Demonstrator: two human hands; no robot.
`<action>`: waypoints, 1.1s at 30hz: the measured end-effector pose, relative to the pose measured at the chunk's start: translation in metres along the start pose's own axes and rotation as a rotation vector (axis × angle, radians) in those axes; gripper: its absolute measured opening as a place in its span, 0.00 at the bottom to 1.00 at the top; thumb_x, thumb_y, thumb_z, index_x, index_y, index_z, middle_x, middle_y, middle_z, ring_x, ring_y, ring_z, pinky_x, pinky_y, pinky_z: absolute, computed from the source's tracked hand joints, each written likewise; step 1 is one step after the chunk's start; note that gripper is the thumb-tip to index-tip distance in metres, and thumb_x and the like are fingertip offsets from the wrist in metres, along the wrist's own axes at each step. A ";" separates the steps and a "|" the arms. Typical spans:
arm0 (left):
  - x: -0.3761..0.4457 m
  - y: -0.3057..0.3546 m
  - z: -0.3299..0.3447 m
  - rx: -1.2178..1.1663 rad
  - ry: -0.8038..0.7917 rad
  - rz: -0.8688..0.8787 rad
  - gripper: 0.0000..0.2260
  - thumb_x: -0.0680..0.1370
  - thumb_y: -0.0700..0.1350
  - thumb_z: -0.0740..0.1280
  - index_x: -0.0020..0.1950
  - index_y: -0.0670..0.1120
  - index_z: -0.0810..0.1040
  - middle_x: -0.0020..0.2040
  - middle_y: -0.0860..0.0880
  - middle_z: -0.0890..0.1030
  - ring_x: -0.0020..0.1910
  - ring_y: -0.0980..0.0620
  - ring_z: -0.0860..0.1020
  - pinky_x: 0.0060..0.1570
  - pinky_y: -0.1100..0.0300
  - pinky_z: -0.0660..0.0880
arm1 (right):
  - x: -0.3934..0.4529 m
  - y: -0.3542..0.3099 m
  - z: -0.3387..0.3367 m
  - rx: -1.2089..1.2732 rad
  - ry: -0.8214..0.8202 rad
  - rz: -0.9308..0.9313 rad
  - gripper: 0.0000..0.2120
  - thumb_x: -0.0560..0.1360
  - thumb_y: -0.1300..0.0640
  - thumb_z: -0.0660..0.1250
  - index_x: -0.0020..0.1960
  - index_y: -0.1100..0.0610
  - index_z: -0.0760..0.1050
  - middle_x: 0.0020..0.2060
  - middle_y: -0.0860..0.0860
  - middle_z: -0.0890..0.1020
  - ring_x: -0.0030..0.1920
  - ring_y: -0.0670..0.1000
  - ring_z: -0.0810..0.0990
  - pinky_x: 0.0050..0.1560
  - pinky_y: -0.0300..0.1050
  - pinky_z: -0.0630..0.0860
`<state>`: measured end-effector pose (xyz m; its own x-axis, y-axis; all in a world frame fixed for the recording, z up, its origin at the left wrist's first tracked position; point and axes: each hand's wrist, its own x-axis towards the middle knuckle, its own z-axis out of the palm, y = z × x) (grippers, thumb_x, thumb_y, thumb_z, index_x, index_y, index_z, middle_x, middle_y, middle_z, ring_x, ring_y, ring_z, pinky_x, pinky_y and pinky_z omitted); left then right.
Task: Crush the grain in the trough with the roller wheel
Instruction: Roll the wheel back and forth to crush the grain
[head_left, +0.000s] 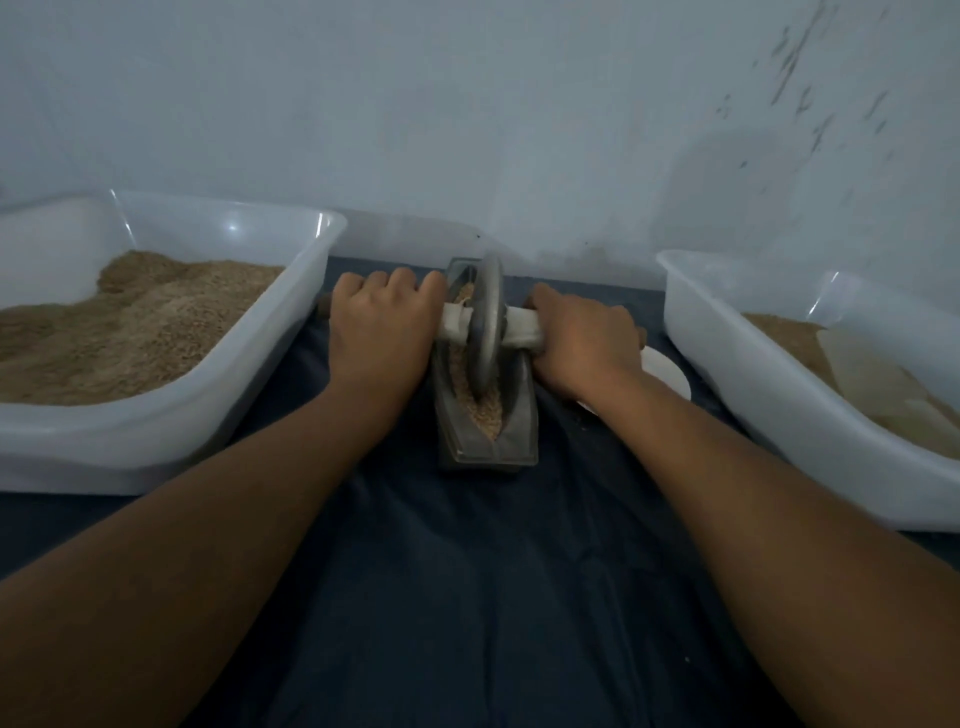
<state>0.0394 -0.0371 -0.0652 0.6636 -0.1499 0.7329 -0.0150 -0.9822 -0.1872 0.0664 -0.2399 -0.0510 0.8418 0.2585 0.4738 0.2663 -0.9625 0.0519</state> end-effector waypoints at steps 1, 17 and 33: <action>0.002 0.000 0.002 0.003 -0.003 0.003 0.04 0.76 0.38 0.60 0.45 0.46 0.71 0.38 0.45 0.76 0.37 0.44 0.75 0.41 0.51 0.65 | 0.003 0.001 0.002 -0.005 0.011 0.015 0.12 0.74 0.49 0.68 0.55 0.47 0.71 0.38 0.46 0.76 0.35 0.53 0.72 0.37 0.47 0.60; 0.031 -0.009 0.037 -0.031 0.089 0.052 0.07 0.77 0.38 0.55 0.44 0.45 0.71 0.36 0.44 0.76 0.33 0.43 0.75 0.38 0.52 0.63 | 0.057 0.011 0.007 -0.002 -0.220 0.006 0.13 0.72 0.50 0.69 0.56 0.43 0.74 0.44 0.47 0.77 0.42 0.53 0.73 0.33 0.43 0.64; 0.023 -0.007 0.033 -0.013 0.057 0.038 0.03 0.78 0.39 0.58 0.47 0.45 0.71 0.38 0.45 0.77 0.37 0.43 0.76 0.41 0.50 0.67 | 0.043 0.007 0.009 -0.006 -0.126 0.035 0.07 0.74 0.51 0.68 0.51 0.44 0.73 0.39 0.47 0.76 0.38 0.53 0.72 0.33 0.45 0.62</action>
<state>0.0800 -0.0297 -0.0687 0.6185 -0.1932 0.7617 -0.0492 -0.9769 -0.2078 0.1090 -0.2347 -0.0377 0.9029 0.2328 0.3613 0.2332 -0.9715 0.0432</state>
